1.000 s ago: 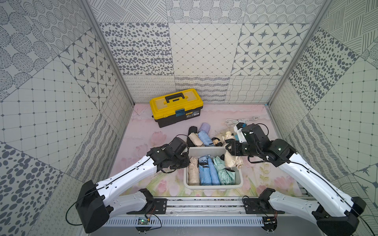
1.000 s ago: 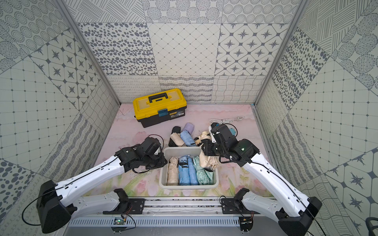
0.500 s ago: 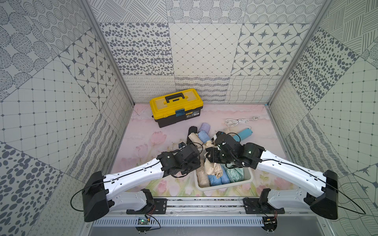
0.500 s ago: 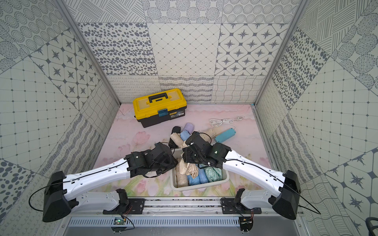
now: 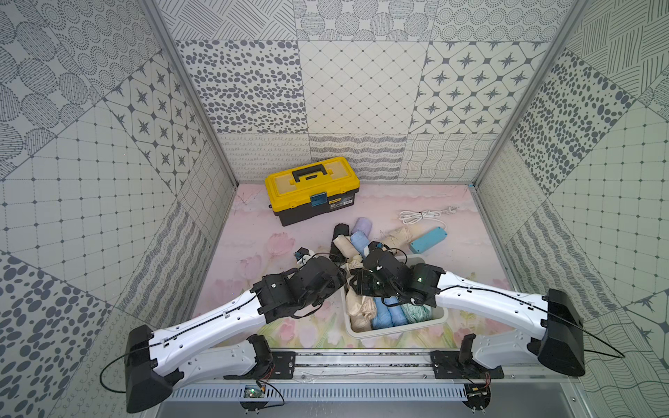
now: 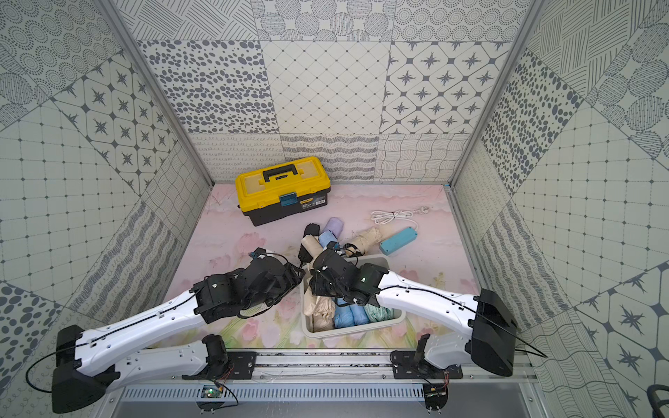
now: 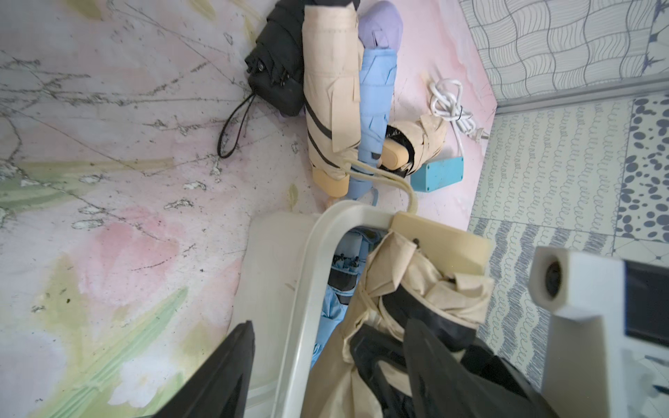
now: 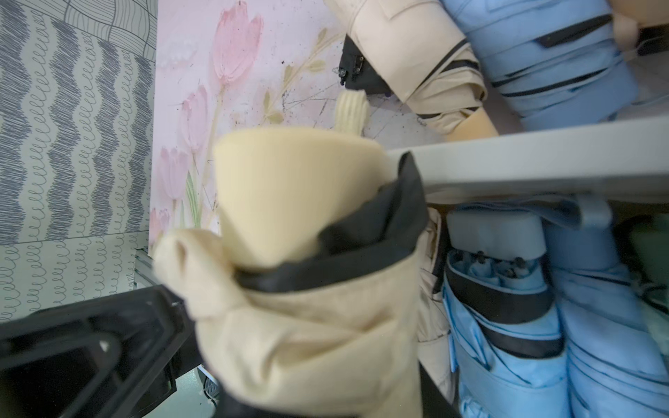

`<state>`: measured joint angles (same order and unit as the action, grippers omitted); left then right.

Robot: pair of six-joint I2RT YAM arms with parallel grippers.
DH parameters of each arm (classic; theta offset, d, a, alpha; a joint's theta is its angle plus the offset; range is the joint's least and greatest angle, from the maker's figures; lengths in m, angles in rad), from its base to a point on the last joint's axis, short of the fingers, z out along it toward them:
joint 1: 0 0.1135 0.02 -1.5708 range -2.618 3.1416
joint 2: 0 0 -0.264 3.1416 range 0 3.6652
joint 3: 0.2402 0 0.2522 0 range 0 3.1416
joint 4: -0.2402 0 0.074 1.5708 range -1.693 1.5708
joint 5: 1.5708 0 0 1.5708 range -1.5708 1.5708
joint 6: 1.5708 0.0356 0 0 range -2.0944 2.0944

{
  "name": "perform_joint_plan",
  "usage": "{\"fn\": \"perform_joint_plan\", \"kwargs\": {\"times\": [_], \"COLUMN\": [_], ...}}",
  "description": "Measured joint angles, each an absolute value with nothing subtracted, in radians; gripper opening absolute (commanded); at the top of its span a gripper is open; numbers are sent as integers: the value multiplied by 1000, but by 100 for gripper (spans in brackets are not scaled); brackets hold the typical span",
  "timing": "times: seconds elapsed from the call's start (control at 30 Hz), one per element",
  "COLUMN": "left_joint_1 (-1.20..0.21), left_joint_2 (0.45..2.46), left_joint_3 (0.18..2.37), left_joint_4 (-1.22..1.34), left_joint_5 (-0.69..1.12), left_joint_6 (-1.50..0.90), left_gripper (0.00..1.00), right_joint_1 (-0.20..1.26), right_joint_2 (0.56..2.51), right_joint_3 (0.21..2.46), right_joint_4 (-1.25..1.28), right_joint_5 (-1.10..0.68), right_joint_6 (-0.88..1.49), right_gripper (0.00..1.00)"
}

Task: Put the umbrella into the storage box
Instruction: Place the umbrella in the storage box.

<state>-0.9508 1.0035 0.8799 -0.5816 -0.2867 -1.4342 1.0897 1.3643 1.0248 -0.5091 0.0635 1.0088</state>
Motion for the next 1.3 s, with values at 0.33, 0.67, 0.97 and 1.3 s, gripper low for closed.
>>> {"fn": "perform_joint_plan", "kwargs": {"times": [0.33,0.67,0.97,1.3], "left_joint_1": [-892,-875,-854,-834], "left_joint_2": [970,961,953,958], "left_joint_3": [847,822,802,784], "left_joint_4": [-595,-595,-593,-587], "left_joint_5": [-279,-263,-258,-239], "left_joint_6": [-1409,-1401,-1394,-1383], "left_gripper": [68,68,68,68], "right_joint_1": [1102,1121,1126,1126], "right_joint_2": [1341,1293,1381,1488], "right_joint_3": [1034,1034,1032,979], "right_joint_4": [-570,-713,-678,-561], "right_joint_5": [98,74,52,56], "right_joint_6": [1014,1018,1018,1035], "right_gripper": [23,23,24,57]}}
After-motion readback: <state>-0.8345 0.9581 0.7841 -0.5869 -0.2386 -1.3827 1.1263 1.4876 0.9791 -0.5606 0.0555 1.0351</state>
